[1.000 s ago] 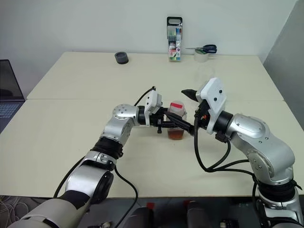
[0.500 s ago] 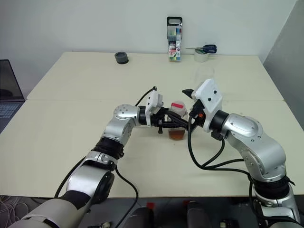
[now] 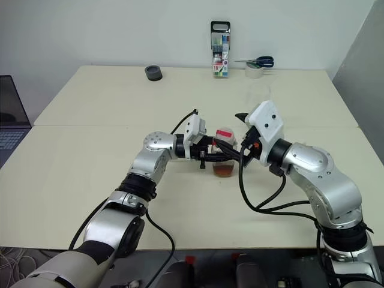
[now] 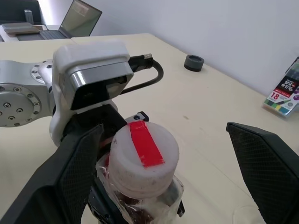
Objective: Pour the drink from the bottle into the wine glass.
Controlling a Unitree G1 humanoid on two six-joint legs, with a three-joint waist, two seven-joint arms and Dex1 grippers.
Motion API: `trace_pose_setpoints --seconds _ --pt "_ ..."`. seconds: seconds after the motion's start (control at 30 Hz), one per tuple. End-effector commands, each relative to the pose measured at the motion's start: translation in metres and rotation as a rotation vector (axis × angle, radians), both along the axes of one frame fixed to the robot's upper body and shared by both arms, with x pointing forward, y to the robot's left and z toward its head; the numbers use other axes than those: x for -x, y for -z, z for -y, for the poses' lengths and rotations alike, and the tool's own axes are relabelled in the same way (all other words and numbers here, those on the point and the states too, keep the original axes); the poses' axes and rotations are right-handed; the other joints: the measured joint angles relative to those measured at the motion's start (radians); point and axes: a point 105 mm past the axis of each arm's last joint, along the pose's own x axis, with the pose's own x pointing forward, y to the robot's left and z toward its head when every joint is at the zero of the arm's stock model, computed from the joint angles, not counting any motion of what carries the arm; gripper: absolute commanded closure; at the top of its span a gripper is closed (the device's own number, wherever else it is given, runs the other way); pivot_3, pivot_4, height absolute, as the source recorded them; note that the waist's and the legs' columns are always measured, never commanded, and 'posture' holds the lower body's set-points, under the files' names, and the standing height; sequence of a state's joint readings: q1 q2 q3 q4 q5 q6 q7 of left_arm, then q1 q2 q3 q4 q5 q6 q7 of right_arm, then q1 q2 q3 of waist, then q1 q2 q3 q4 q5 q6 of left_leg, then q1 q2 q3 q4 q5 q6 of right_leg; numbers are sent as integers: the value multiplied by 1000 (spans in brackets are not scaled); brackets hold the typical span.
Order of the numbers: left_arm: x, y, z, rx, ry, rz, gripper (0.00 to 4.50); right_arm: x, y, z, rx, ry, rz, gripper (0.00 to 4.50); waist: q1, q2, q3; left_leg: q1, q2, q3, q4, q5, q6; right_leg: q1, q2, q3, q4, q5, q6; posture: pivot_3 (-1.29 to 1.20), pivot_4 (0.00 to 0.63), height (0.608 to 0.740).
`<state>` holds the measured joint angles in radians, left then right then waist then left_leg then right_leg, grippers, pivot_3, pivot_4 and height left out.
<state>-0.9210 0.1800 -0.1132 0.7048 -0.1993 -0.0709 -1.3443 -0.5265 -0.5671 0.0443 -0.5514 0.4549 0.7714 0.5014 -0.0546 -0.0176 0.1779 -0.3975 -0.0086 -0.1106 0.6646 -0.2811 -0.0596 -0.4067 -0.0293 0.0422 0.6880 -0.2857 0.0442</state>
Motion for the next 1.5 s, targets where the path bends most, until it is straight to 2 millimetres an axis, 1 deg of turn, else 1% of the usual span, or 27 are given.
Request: trace_pose_setpoints --seconds 0.03,0.67,1.1,1.23,1.5 --pt "4 -15 4 36 27 56 2826 3 -9 4 -4 4 49 0 0 0 0 0 0 0 0 0 0 0 0 0 0 0 0 0 150 740" --pt "5 -13 4 33 29 53 2827 2 -9 17 6 44 43 0 0 0 0 0 0 0 0 0 0 0 0 0 0 0 0 0 150 740" --pt "5 -12 4 32 28 52 2828 11 -8 11 -1 -18 18 0 0 0 0 0 0 0 0 0 0 0 0 0 0 0 0 0 150 740" --pt "5 -12 4 31 29 52 2828 16 -9 6 -33 -56 -14 0 0 0 0 0 0 0 0 0 0 0 0 0 0 0 0 0 150 740" --pt "5 -12 5 32 30 52 2828 8 -7 7 -93 -37 -87 0 0 0 0 0 0 0 0 0 0 0 0 0 0 0 0 0 150 740"
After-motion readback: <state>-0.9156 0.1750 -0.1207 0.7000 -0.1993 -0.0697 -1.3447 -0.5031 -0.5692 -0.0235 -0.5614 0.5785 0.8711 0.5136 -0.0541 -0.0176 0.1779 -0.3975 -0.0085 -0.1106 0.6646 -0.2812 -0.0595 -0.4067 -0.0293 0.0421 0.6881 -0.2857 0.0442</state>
